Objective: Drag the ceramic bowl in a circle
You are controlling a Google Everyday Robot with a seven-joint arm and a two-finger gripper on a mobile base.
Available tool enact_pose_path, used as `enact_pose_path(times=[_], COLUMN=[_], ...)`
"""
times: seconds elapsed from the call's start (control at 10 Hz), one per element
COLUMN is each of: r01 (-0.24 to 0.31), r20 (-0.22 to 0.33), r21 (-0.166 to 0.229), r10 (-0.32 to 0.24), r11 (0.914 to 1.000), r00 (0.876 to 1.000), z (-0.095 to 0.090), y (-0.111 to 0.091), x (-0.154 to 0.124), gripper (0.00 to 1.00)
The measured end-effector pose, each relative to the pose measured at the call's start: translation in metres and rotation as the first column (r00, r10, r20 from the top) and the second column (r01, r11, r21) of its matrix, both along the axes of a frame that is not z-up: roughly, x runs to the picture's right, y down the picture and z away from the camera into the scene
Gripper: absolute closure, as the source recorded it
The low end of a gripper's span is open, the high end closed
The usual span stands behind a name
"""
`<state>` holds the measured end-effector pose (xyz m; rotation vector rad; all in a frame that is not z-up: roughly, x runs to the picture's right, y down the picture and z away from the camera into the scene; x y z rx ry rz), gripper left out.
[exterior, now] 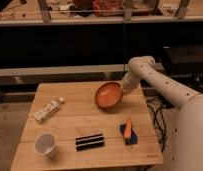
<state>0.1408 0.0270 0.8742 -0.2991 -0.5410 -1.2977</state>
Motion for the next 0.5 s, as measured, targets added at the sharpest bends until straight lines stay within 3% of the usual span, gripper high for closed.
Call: enact_pose_path(times=[0.2, 0.5], r01=[0.06, 0.08], r20=[0.019, 0.012], r21=[0.0, -0.009], r10=[-0.06, -0.08], r11=[0.9982, 0.9967], r00=[0.998, 0.997], z=[-0.016, -0.019], y=[0.033, 0.056], x=[-0.016, -0.002], gripper=[1.0, 1.0])
